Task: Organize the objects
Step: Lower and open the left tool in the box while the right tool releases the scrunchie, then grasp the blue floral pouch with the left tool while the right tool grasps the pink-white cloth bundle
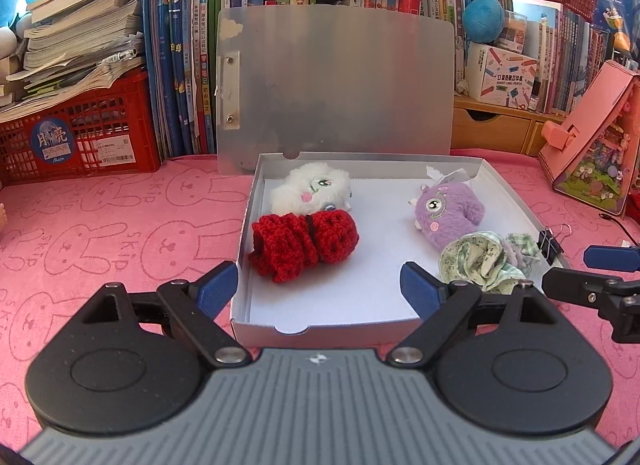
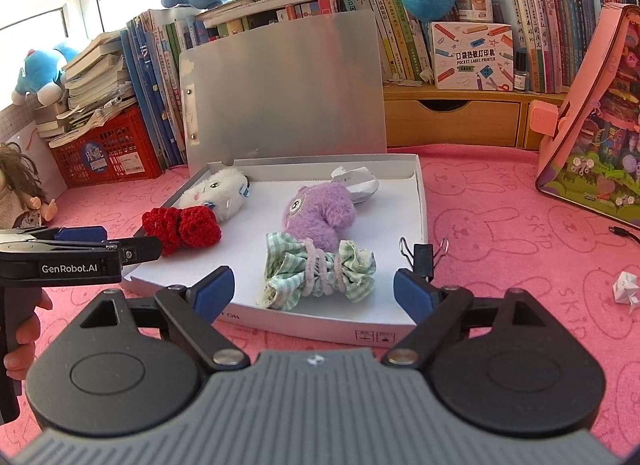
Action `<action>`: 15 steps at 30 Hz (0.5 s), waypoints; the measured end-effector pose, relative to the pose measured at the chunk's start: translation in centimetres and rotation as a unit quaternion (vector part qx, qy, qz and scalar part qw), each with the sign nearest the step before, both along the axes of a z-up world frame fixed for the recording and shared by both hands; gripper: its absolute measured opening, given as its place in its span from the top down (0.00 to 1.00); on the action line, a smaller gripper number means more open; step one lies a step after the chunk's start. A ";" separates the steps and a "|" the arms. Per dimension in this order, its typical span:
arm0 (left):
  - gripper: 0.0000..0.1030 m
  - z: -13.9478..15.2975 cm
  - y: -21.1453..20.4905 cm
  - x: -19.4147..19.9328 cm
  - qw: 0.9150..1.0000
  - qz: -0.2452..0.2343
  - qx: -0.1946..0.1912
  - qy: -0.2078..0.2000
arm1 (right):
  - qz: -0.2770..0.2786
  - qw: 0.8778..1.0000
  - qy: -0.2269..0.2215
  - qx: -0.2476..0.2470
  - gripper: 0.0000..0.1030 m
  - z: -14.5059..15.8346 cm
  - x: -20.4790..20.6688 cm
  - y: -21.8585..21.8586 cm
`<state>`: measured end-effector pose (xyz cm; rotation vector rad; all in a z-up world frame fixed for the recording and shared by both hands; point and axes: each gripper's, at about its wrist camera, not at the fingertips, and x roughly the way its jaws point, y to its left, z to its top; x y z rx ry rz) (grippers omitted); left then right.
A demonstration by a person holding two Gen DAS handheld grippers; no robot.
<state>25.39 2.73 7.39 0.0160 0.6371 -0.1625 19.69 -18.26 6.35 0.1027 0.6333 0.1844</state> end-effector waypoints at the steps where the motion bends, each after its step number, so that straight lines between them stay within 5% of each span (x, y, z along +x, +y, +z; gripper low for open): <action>1: 0.12 0.1 0.0 -0.6 1.000 -0.004 0.000 -0.002 | 0.002 1.000 -0.003 -0.005 0.10 0.1 -0.5 0.0; 15: 0.10 0.9 0.1 -10.4 0.998 -0.045 -0.026 -0.028 | 0.037 0.997 -0.045 -0.052 0.09 0.9 -9.1 1.0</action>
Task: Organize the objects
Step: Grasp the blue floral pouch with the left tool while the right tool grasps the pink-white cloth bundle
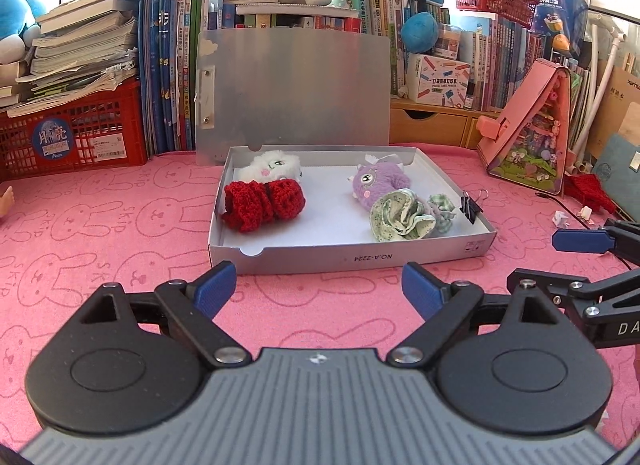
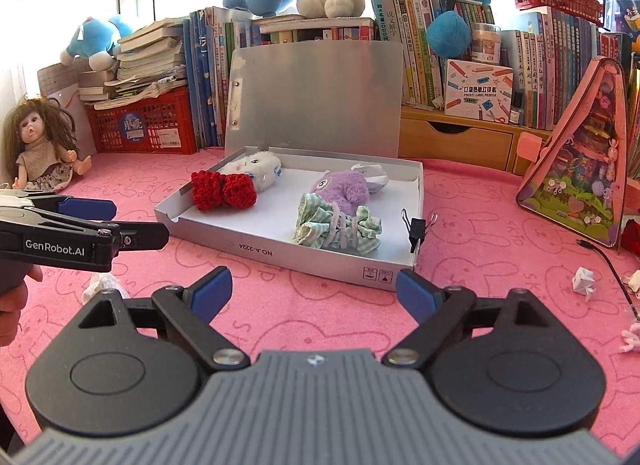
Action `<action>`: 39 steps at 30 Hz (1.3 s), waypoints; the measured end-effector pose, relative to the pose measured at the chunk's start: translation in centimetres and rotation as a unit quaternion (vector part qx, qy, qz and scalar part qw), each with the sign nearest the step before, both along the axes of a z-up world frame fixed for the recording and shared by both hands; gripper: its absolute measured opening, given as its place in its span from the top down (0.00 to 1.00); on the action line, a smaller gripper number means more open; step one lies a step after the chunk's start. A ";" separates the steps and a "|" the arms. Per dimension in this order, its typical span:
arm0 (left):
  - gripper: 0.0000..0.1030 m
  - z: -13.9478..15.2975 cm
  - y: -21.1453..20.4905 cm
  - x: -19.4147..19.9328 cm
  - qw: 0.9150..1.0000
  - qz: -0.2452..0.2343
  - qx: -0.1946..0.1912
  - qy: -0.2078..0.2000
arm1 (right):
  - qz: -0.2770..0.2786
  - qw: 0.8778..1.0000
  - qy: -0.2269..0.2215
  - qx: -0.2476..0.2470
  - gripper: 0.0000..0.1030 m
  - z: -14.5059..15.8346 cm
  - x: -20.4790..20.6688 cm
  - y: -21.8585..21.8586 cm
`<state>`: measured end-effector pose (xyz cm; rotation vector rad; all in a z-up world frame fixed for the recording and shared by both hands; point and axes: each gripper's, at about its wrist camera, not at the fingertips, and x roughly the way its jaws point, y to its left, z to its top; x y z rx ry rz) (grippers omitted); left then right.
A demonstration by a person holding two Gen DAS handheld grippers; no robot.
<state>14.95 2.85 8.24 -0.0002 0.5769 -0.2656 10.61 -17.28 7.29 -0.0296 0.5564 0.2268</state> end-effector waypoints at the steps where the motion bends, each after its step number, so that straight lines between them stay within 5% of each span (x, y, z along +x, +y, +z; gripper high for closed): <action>1: 0.10 0.0 0.0 -0.7 1.000 -0.002 -0.003 0.000 | 0.001 1.000 -0.003 -0.001 0.09 0.1 -0.6 0.0; 10: 0.10 -1.5 0.6 -7.3 1.000 -0.007 0.007 -0.018 | 0.000 1.000 -0.019 -0.002 0.07 -0.4 -5.9 -0.7; 22: 0.11 -3.7 0.7 -12.6 1.000 -0.022 -0.005 0.007 | -0.020 1.000 -0.005 -0.011 0.08 -2.6 -10.7 -1.9; 25: 0.14 -3.8 -0.1 -13.7 0.999 -0.033 -0.008 0.005 | -0.013 1.000 0.008 -0.004 0.20 -2.9 -11.8 -2.4; 31: 0.18 -3.7 -2.2 -14.9 0.998 -0.066 -0.020 0.007 | -0.003 1.000 0.018 -0.010 0.25 -3.6 -13.4 -2.5; 37: 0.18 -4.3 -4.5 -15.1 0.996 -0.087 0.007 -0.011 | 0.009 0.999 0.025 -0.020 0.25 -4.3 -14.0 -2.1; 39: 0.18 -4.6 -5.3 -15.2 0.995 -0.093 0.023 -0.020 | 0.012 0.999 0.031 -0.025 0.32 -4.7 -14.1 -1.8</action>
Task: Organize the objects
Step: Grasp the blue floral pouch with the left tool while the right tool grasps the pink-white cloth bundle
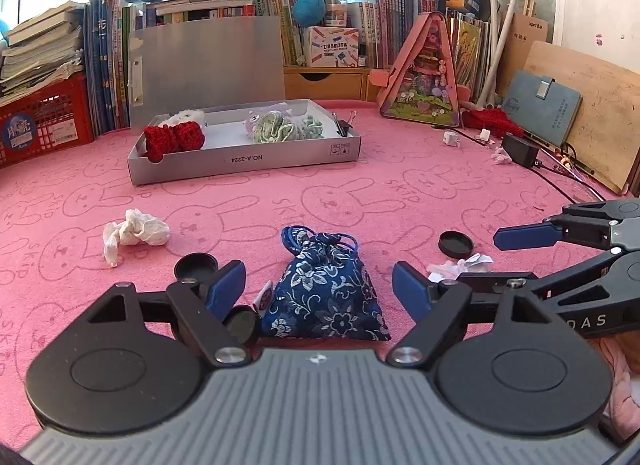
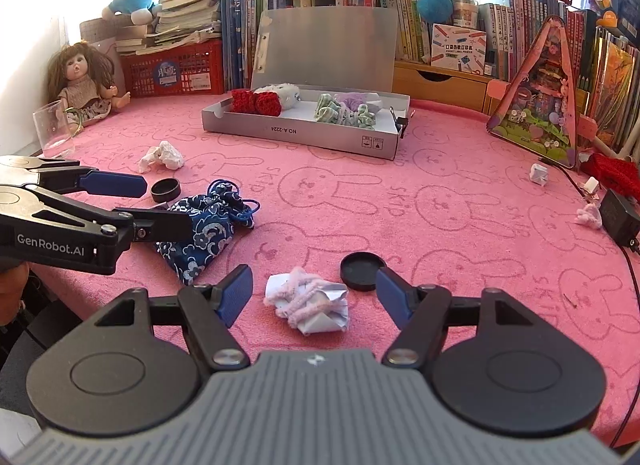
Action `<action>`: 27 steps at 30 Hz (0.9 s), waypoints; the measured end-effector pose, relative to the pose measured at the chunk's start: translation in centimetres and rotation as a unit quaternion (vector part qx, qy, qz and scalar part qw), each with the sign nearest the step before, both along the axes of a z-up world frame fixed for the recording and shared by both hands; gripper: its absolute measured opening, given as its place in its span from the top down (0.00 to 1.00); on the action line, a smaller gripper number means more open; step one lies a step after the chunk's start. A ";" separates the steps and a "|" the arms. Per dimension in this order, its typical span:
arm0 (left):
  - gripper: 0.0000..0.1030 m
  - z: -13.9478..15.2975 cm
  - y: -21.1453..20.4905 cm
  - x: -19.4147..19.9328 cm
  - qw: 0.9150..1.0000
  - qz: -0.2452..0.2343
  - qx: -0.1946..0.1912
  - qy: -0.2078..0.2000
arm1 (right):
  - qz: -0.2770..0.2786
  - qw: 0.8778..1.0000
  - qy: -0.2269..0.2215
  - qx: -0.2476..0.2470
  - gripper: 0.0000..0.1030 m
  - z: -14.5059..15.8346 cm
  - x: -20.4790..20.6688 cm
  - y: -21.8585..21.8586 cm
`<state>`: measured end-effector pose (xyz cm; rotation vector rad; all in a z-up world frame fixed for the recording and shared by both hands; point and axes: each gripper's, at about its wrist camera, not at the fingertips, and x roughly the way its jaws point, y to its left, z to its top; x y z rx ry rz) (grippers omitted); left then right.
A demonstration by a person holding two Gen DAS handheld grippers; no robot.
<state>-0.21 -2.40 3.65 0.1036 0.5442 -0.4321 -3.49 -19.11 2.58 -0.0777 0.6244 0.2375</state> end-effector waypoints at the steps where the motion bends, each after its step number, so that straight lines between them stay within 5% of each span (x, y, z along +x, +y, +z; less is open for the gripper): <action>1: 0.19 -0.1 -0.3 0.0 1.000 -0.002 0.003 -0.002 | 0.001 1.000 0.004 -0.001 0.35 -0.2 0.1 0.0; 3: 0.25 -0.2 -0.5 0.2 1.000 -0.010 0.002 0.003 | -0.001 1.000 0.010 -0.004 0.45 -0.6 0.1 0.1; 21: 0.26 -2.8 -2.4 2.7 0.999 0.005 0.039 0.025 | -0.015 1.000 0.006 -0.001 0.49 -1.7 0.7 0.8; 25: 0.32 -2.6 -2.1 2.8 0.999 0.015 0.026 0.027 | -0.025 1.000 0.003 0.007 0.47 -1.6 0.8 0.4; 27: 0.32 -2.6 -2.0 3.0 0.999 0.015 0.025 0.029 | -0.034 0.999 -0.001 0.005 0.36 -1.8 1.0 0.4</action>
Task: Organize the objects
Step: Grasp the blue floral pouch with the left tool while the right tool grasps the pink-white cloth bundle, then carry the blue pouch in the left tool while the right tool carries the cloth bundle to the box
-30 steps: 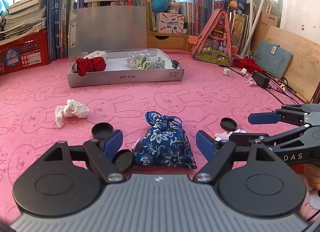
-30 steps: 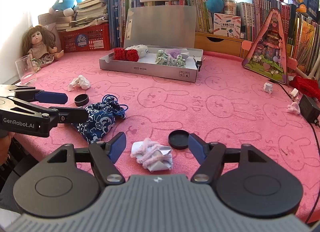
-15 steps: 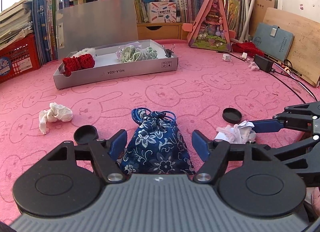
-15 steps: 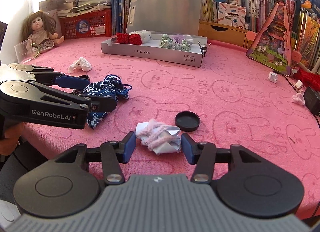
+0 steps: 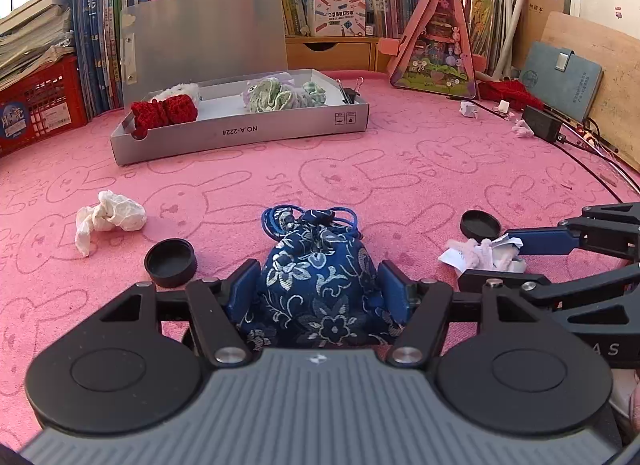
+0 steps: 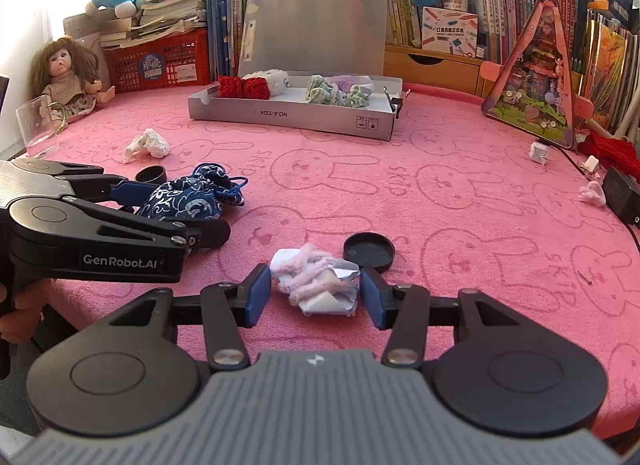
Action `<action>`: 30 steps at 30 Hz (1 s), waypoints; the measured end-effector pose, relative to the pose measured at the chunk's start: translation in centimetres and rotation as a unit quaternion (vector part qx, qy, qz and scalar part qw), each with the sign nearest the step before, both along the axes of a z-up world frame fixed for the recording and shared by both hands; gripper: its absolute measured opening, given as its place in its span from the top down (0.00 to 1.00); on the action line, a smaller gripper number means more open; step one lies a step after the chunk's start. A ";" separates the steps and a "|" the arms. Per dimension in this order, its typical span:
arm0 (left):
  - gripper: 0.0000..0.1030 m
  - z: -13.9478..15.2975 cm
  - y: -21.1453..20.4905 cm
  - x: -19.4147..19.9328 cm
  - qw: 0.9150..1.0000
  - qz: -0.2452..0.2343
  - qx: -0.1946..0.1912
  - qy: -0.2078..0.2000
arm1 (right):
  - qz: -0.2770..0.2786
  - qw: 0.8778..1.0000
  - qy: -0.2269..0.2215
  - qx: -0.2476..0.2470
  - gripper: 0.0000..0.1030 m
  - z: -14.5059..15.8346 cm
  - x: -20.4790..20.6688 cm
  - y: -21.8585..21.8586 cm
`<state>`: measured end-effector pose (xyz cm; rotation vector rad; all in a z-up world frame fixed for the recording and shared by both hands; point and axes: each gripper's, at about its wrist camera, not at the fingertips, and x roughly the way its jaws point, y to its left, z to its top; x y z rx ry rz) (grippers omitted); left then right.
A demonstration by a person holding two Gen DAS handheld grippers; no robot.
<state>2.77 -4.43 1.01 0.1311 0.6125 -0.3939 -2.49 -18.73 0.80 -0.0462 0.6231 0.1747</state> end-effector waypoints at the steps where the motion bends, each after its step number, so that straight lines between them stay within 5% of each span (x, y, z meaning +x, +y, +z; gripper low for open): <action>1: 0.31 -0.1 -0.1 0.0 1.000 -0.001 0.003 -0.002 | -0.004 1.000 0.000 0.002 0.35 -0.1 0.1 0.0; 6: 0.27 -0.4 -0.3 -0.1 1.000 0.001 0.004 -0.009 | -0.012 1.000 -0.003 -0.005 0.34 -0.3 0.3 0.4; 11: 0.27 -0.4 -0.2 -0.1 1.000 0.007 -0.001 -0.008 | -0.015 1.000 -0.002 0.010 0.48 0.0 -0.1 0.3; 23: 0.22 -0.8 -0.6 -0.5 1.000 0.020 0.003 -0.022 | -0.027 1.000 -0.003 0.006 0.47 -0.3 0.0 0.6; 30: 0.35 -0.4 -0.5 -0.7 0.999 0.032 -0.004 -0.016 | -0.022 1.000 0.003 0.021 0.52 0.1 0.3 1.0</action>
